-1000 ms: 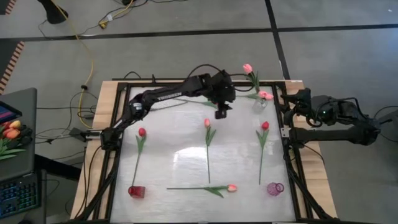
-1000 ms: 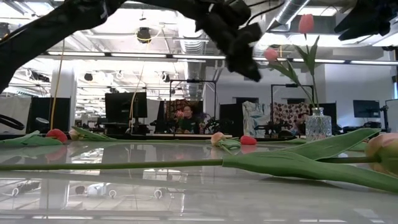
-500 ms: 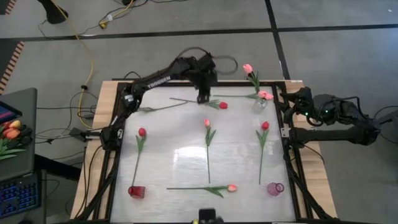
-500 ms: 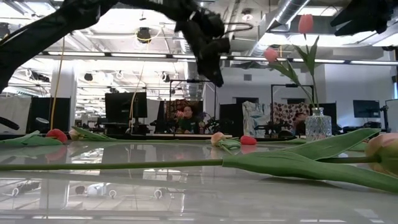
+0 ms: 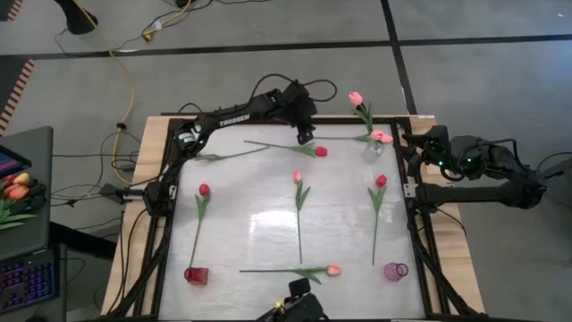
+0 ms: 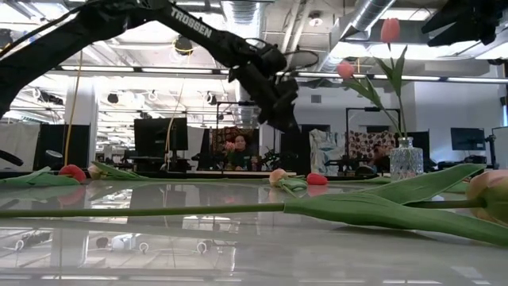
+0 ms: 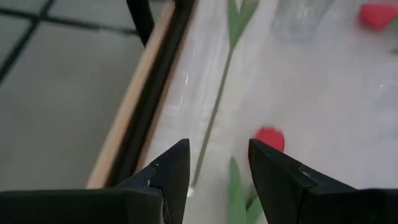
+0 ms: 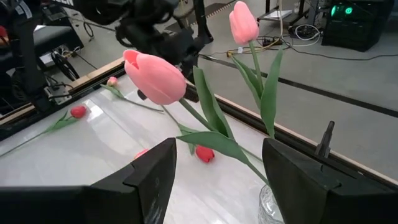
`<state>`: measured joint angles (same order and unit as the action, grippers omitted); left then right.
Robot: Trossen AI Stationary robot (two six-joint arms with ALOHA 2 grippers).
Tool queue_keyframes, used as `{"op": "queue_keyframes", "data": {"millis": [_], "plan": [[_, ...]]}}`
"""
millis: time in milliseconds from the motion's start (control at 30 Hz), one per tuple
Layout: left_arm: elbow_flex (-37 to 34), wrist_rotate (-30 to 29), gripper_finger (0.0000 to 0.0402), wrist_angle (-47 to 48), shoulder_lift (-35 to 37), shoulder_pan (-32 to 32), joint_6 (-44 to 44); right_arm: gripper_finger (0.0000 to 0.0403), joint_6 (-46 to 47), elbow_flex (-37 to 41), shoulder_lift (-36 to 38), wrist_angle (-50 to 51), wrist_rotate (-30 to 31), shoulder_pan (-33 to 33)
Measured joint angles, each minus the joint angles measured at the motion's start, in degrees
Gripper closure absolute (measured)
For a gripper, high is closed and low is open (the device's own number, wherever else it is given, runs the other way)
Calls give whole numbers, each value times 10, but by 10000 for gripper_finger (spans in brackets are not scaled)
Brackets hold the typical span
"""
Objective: Sort flowers into vase by color
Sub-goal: Put the pink flower in the transparent vase
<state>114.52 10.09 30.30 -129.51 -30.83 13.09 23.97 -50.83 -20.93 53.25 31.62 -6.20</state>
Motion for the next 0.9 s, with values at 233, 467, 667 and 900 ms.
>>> {"op": "queue_keyframes", "data": {"millis": [233, 467, 667, 900], "plan": [[-30, 0, 251, 21, 0, -5, -8, 137, 4, 0, 0, 8, 4, 0], [-26, 22, 251, 59, 16, -3, -24, 140, 50, -10, -26, 80, 57, -43], [-25, 22, 251, 87, 55, -3, -23, 154, 79, -62, -76, 106, 73, -140], [-25, 17, 251, 88, 84, -3, -25, 160, 89, -101, -189, 92, -50, -308]]}}
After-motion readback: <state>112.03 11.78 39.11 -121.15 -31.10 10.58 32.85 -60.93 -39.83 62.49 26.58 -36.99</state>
